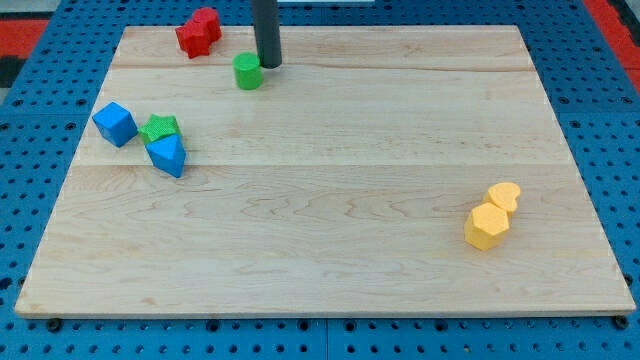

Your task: Slide green circle at the top right of the blue cube

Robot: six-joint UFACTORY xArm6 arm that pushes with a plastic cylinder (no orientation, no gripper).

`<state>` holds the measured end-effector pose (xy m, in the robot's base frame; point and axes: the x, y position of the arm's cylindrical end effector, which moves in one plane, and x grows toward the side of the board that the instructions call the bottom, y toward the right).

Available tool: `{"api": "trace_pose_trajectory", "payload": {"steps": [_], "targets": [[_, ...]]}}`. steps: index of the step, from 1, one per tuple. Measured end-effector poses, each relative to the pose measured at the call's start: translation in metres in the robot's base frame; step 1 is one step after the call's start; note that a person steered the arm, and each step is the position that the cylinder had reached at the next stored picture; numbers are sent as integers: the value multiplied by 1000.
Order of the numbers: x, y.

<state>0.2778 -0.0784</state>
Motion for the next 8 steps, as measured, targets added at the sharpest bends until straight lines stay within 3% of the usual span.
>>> {"api": "trace_pose_trajectory", "payload": {"steps": [2, 3, 6, 8], "targets": [[57, -44], [64, -66], [10, -99], [54, -113]]}}
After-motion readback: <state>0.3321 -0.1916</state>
